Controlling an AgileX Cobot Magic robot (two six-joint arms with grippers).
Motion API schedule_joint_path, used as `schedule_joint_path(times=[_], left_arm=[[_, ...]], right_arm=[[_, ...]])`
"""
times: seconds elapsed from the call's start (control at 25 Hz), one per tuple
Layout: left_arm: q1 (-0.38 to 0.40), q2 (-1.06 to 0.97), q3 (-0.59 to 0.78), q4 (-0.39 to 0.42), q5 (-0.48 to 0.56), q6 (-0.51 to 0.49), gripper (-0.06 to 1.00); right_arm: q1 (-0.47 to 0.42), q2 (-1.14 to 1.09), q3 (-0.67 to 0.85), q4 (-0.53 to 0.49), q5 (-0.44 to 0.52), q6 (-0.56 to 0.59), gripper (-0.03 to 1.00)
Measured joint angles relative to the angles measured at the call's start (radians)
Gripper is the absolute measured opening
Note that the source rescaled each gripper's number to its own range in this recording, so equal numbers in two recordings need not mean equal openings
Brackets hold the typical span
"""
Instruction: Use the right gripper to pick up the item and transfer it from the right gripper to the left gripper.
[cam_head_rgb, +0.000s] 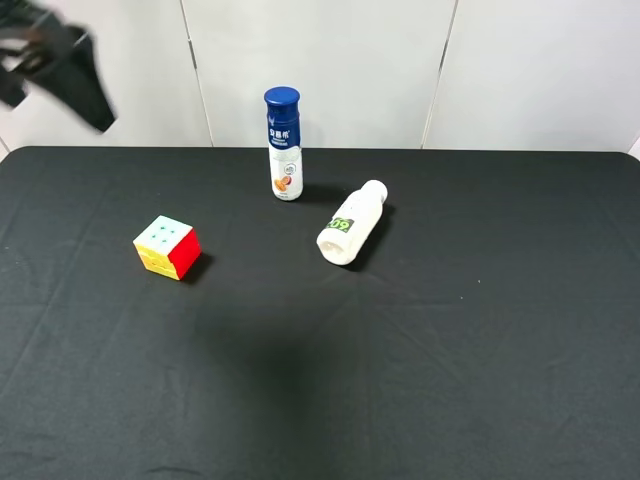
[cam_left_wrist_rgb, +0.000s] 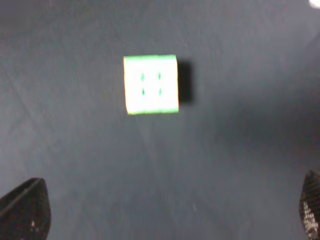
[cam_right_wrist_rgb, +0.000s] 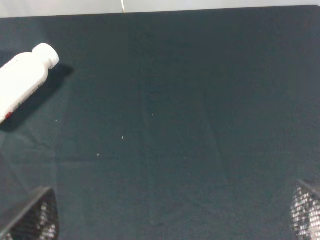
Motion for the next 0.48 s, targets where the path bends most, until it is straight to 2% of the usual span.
schedule_joint_path(times=[0.08, 0.12, 0.28, 0.48], left_arm=[[0.000, -0.079, 0.099, 0.000, -0.011, 0.000, 1.00], [0.000, -0.079, 0.099, 0.000, -0.011, 0.000, 1.00], [0.000, -0.252, 0.305, 0.000, -0.099, -0.001, 1.00], [0.000, -0.505, 0.544, 0.000, -0.153, -0.001, 1.00]], right_arm=[[0.000, 0.000, 0.000, 0.000, 0.000, 0.000, 0.99], [0.000, 0.000, 0.000, 0.000, 0.000, 0.000, 0.99], [0.000, 0.000, 0.000, 0.000, 0.000, 0.000, 0.99], [0.000, 0.000, 0.000, 0.000, 0.000, 0.000, 1.00]])
